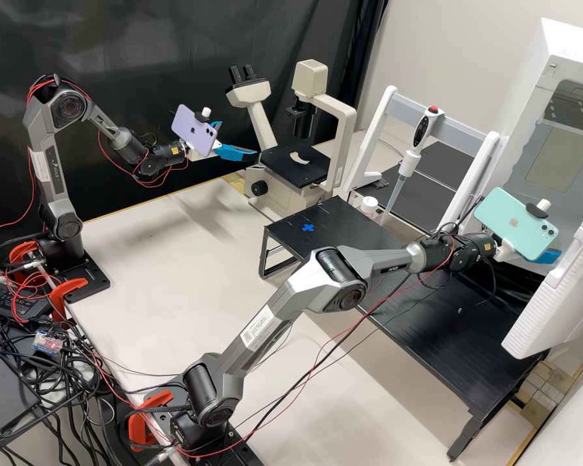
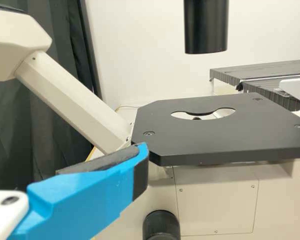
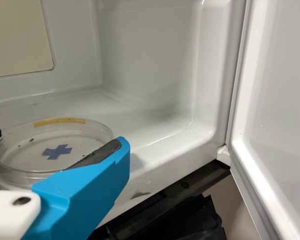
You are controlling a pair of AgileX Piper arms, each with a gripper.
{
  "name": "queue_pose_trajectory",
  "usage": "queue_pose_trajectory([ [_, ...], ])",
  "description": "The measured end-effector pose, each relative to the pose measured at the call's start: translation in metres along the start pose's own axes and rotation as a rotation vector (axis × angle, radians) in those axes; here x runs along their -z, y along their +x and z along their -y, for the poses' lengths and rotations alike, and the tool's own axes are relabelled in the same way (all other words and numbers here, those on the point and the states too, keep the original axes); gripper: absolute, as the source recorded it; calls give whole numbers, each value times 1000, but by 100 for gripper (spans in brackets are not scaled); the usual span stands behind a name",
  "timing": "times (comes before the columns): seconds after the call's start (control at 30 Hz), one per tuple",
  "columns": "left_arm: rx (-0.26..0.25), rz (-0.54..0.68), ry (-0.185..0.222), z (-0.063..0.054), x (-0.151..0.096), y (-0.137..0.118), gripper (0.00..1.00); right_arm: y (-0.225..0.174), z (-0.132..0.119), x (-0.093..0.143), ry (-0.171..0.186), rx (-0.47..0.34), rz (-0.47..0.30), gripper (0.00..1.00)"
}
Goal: Move the petri dish to the incubator
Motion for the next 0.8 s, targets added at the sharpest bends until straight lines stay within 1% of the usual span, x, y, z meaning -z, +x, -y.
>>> queue_pose_trajectory([
  [0.07,0,0,0,0,0,0,100,0,0,0,-2,1,0,0],
  [0.1,0,0,0,0,0,0,100,0,1,-1,-6,2,0,100],
  [0.27,0,0,0,0,0,0,100,2,3,-2,-44,10,2,100],
  [0.4,0,0,0,0,0,0,100,2,4,-4,-57,15,10,100],
  [0.47,0,0,0,0,0,0,100,2,4,-4,-70,17,11,100],
  [0.6,0,0,0,0,0,0,100,2,8,-8,-77,28,25,100],
  [0.8,0,0,0,0,0,0,100,-4,14,-14,-70,55,38,100],
])
